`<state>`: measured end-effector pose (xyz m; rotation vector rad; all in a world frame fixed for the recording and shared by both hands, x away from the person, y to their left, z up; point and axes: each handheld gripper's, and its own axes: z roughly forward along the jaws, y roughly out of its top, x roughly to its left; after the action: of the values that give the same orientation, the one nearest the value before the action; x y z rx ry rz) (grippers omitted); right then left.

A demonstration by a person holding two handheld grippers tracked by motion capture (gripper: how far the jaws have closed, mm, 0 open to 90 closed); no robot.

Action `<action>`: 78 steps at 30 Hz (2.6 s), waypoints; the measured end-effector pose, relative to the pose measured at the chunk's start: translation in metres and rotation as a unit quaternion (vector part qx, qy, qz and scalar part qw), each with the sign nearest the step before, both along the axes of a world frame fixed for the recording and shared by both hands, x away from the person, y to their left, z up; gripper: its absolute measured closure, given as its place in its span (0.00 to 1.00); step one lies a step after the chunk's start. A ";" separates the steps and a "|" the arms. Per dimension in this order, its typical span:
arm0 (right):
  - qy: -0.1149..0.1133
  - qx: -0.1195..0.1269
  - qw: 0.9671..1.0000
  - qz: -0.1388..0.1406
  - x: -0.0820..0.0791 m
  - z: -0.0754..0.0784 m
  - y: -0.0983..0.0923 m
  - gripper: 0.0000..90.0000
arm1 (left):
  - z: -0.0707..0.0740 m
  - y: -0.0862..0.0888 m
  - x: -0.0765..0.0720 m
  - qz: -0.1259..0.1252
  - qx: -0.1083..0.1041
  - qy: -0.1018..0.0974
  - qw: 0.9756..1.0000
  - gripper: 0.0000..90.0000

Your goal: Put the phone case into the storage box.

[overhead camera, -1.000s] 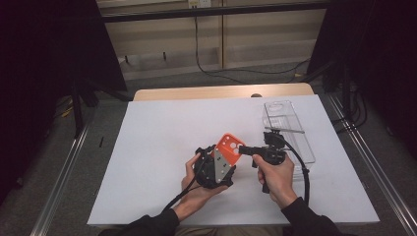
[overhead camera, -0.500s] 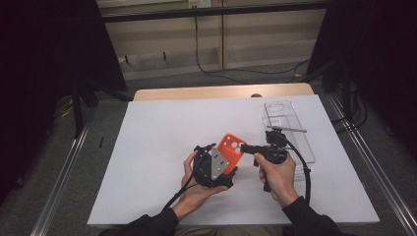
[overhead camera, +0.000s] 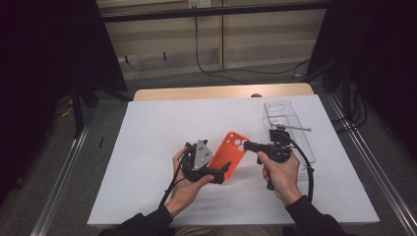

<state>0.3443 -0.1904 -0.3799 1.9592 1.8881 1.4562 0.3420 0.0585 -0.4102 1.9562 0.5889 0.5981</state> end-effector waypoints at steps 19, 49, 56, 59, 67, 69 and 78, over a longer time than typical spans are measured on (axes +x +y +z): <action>-0.037 -0.016 0.999 -0.005 0.000 0.004 -0.013 0.93 | 0.002 0.040 0.001 0.049 -0.033 0.004 0.998 0.03; -0.100 -0.036 0.994 -0.012 0.000 0.018 -0.031 0.93 | -0.005 0.121 -0.002 0.123 -0.117 -0.003 0.985 0.03; -0.115 -0.043 0.992 -0.016 0.000 0.020 -0.037 0.93 | -0.006 0.133 -0.007 0.132 -0.112 -0.003 0.985 0.03; -0.123 -0.043 0.991 -0.020 0.001 0.023 -0.040 0.93 | -0.004 0.138 -0.010 0.136 -0.113 -0.006 0.984 0.03; -0.138 -0.054 0.988 -0.030 0.003 0.033 -0.048 0.93 | -0.008 0.152 -0.015 0.160 -0.121 -0.018 0.979 0.04; -0.142 -0.058 0.988 -0.031 0.004 0.034 -0.050 0.93 | -0.009 0.155 -0.016 0.161 -0.125 -0.020 0.979 0.04; -0.153 -0.077 0.985 -0.034 0.008 0.039 -0.056 0.93 | -0.012 0.171 -0.023 0.170 -0.128 -0.037 0.976 0.03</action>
<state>0.3527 -0.2462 -0.3413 1.6100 1.7258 1.4454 0.3189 0.2296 -0.4224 1.5954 0.9177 0.7617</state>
